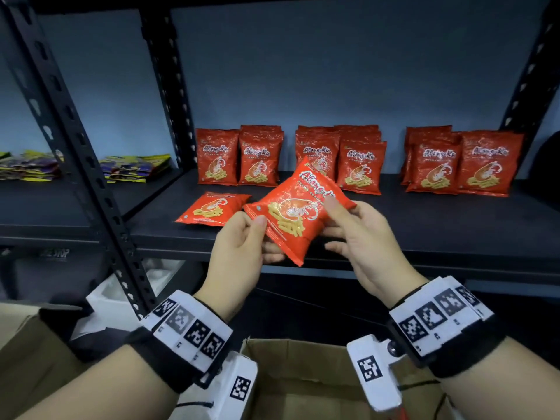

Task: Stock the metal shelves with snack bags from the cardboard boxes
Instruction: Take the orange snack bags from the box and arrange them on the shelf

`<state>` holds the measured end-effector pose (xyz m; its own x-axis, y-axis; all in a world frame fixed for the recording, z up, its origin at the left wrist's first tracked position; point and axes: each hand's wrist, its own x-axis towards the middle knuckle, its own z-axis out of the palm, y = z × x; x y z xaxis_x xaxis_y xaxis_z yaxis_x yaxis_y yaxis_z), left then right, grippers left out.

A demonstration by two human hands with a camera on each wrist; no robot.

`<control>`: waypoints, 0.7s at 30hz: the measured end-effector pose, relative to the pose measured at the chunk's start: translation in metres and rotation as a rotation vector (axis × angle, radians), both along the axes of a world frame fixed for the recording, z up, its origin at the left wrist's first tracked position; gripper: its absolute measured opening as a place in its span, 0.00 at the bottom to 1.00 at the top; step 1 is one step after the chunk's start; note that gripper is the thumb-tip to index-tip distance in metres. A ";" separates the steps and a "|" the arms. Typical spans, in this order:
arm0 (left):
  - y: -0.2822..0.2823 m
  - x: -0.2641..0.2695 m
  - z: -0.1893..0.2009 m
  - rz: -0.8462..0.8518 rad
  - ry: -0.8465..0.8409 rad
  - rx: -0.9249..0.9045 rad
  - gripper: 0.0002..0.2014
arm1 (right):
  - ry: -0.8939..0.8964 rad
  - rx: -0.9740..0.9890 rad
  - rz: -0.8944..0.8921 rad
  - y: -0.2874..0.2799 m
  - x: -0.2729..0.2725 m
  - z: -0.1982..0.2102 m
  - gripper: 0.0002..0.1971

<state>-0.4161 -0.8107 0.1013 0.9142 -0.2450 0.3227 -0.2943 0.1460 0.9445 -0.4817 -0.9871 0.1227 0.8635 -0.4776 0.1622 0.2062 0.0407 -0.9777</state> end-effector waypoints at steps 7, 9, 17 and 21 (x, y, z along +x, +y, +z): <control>0.016 0.008 0.001 -0.135 0.085 0.067 0.06 | -0.090 0.110 0.092 0.014 0.024 0.000 0.45; 0.026 0.025 0.001 -0.038 0.046 0.123 0.07 | -0.109 0.078 0.069 0.013 0.032 -0.001 0.47; 0.074 0.117 0.016 0.494 -0.291 0.561 0.19 | -0.052 -0.049 0.065 0.011 0.041 -0.012 0.28; 0.089 0.146 0.013 0.574 -0.119 0.827 0.45 | -0.072 -0.051 0.060 0.006 0.038 -0.014 0.29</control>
